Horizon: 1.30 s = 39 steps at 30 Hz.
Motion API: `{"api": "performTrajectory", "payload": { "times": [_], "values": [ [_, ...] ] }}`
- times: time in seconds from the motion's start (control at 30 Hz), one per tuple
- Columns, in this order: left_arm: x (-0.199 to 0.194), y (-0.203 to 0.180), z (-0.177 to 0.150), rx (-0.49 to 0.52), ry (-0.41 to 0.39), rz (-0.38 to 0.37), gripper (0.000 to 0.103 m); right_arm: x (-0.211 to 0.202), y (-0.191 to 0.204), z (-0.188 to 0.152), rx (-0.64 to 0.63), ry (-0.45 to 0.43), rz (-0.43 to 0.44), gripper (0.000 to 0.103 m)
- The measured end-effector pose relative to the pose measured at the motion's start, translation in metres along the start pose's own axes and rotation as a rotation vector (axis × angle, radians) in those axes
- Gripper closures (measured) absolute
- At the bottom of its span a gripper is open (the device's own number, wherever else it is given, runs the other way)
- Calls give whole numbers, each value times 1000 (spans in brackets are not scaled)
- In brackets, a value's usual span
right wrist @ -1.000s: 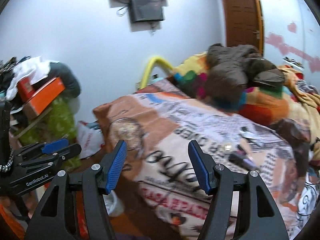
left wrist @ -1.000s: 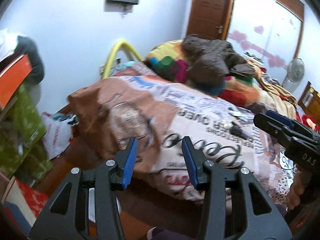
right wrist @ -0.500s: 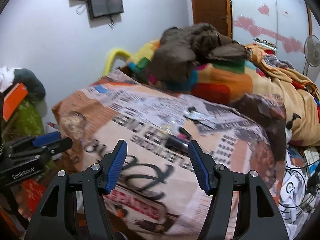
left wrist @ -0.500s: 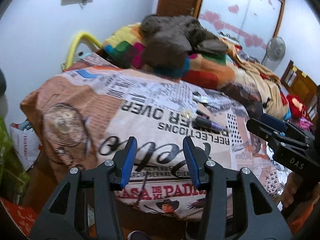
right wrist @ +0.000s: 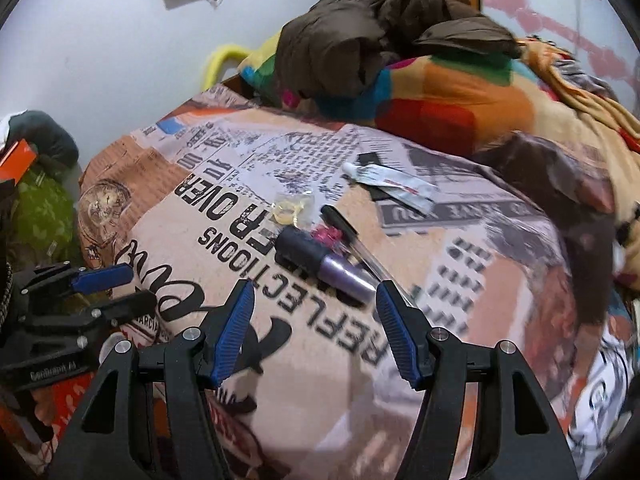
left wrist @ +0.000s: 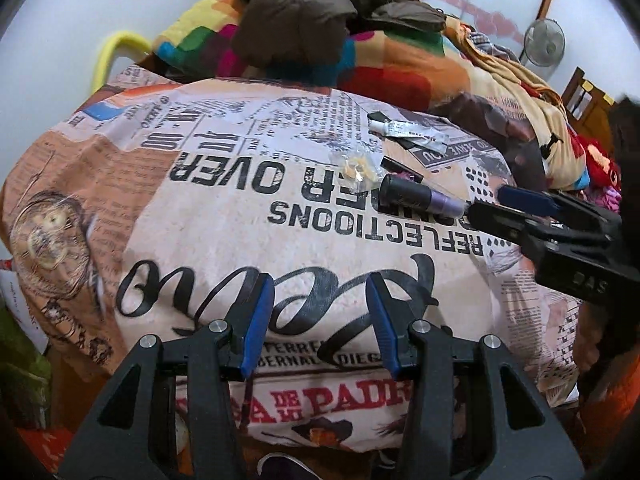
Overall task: Collect trash
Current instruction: 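Grasp the purple tube with the right tool while the left tool grasps the clear bag with yellow ring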
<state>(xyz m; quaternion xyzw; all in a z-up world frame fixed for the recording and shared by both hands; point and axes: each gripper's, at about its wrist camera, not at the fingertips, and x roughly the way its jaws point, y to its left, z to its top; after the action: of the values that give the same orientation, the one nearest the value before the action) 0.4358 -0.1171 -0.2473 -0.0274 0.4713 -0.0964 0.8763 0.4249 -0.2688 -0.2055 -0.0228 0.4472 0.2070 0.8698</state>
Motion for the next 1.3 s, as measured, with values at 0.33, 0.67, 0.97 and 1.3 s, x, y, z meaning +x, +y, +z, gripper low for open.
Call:
{"api": "performTrajectory", "payload": {
  "times": [0.33,0.67,0.97,1.3],
  "values": [
    [22,2,10,17,11,-24,56,53,12,12,-97,104,15,59],
    [32,16,12,-60,29,-46,56,49,5,6,29,80,38,79],
    [52,13,52,-161,66,-118,56,13,-18,8,183,-32,36,79],
    [98,-16,86,-149,99,-86,56,8,-36,3,202,-67,-36,79]
  ]
}}
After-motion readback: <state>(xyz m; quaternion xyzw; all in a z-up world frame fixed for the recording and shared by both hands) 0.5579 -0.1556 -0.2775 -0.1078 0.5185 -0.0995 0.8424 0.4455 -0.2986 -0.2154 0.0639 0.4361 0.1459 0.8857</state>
